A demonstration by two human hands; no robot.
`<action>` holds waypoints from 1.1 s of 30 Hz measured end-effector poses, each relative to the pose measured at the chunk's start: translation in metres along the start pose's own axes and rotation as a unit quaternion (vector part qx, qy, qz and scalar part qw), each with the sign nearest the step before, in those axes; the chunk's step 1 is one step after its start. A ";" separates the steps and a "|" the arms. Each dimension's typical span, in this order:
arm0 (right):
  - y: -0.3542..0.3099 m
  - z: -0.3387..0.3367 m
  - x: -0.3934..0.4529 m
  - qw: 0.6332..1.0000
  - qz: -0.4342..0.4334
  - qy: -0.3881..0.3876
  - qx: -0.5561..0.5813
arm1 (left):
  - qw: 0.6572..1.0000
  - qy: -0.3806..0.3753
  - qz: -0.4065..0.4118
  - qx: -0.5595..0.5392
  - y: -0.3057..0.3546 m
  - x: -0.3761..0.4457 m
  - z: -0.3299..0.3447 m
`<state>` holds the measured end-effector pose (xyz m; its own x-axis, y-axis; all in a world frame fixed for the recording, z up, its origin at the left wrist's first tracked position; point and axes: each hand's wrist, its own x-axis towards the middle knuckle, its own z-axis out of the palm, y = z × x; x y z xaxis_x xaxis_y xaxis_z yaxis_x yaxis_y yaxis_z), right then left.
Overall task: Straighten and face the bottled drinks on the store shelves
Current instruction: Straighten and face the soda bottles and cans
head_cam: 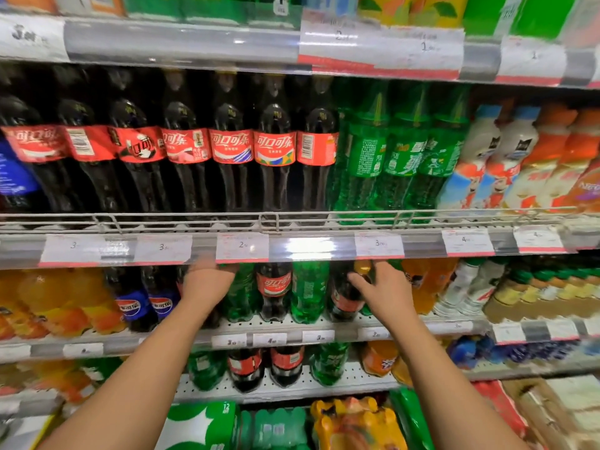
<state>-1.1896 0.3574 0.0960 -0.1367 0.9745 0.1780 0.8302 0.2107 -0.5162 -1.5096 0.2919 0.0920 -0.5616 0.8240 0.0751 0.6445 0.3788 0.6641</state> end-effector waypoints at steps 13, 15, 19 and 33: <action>0.017 0.007 -0.041 0.995 -0.073 0.050 0.049 | 0.995 0.063 -0.030 -0.066 0.007 -0.015 0.011; 0.018 0.009 -0.042 0.994 -0.075 0.055 0.057 | 0.996 0.065 -0.017 -0.058 0.006 -0.023 0.009; 0.020 0.009 -0.045 0.994 -0.080 0.058 0.054 | 0.994 0.085 0.050 -0.037 0.000 -0.038 0.004; 0.037 -0.009 -0.058 0.981 -0.147 0.091 0.086 | 0.977 0.134 0.100 -0.132 -0.014 -0.110 -0.015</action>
<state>-1.1456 0.3084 0.0741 -0.2449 0.8434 0.4782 0.6636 0.5054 -0.5516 -1.4642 0.1893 0.0860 -0.5769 0.7165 0.3920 0.6185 0.0698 0.7827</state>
